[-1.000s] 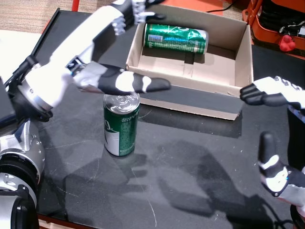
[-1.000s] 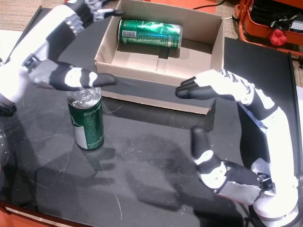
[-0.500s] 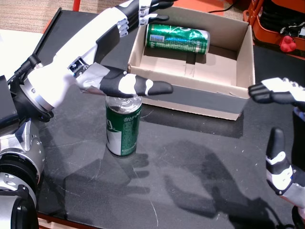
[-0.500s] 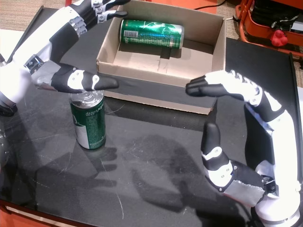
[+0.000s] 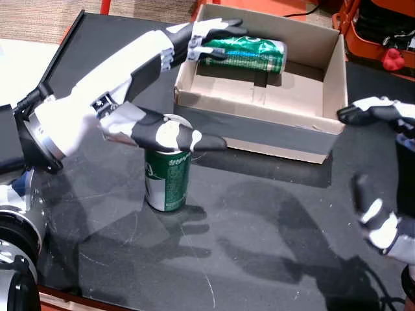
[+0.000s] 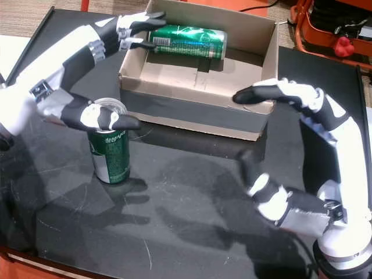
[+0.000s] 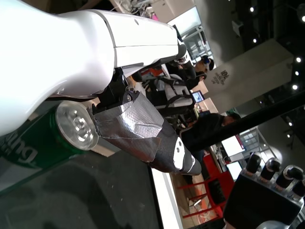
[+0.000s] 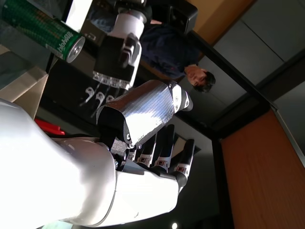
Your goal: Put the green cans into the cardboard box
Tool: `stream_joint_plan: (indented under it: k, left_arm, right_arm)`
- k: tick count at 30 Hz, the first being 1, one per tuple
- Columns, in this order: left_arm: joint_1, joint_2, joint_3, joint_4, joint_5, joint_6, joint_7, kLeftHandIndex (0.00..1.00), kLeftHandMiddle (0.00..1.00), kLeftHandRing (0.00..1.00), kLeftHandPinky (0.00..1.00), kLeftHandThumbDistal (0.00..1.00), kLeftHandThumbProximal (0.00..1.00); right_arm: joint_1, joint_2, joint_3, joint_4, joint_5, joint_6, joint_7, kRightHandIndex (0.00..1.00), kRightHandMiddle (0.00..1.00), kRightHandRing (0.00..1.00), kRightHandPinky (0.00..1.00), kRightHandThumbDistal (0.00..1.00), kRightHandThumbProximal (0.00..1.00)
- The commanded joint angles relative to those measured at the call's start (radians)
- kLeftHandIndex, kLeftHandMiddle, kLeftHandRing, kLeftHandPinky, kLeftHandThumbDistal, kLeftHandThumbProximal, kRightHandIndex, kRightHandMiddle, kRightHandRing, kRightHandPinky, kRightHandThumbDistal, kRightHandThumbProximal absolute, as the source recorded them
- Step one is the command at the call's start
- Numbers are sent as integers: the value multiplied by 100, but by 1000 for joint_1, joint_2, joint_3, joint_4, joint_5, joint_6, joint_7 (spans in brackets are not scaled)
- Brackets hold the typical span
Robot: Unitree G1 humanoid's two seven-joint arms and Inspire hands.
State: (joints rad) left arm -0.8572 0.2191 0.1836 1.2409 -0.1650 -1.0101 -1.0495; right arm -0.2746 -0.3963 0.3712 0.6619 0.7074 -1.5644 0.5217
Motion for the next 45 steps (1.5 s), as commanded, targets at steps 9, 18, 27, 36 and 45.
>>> stream_joint_plan:
  k: [9, 18, 27, 36, 45]
  left_arm:
    - [24, -14, -9, 6, 0, 3, -1, 87, 97, 99, 88, 100, 29]
    - [31, -22, -22, 13, 16, 14, 21, 87, 96, 98, 87, 100, 29]
    - [61, 7, -103, 26, 124, 46, 83, 77, 92, 93, 81, 100, 30]
    - [73, 22, -136, 30, 140, 48, 104, 77, 91, 91, 79, 100, 32]
    - [64, 37, -158, 33, 145, 53, 127, 77, 91, 93, 79, 100, 32]
  right_arm:
    - [31, 7, -32, -20, 29, -30, 58, 57, 58, 61, 70, 67, 87]
    - [70, 19, -68, -71, 121, 35, 174, 59, 58, 60, 68, 53, 75]
    - [118, 91, -215, -165, 235, 225, 435, 64, 62, 61, 65, 50, 76]
    - [66, 218, -442, -148, 327, 368, 768, 63, 62, 61, 70, 56, 77]
    - [11, 305, -628, -135, 338, 483, 981, 62, 60, 60, 72, 51, 80]
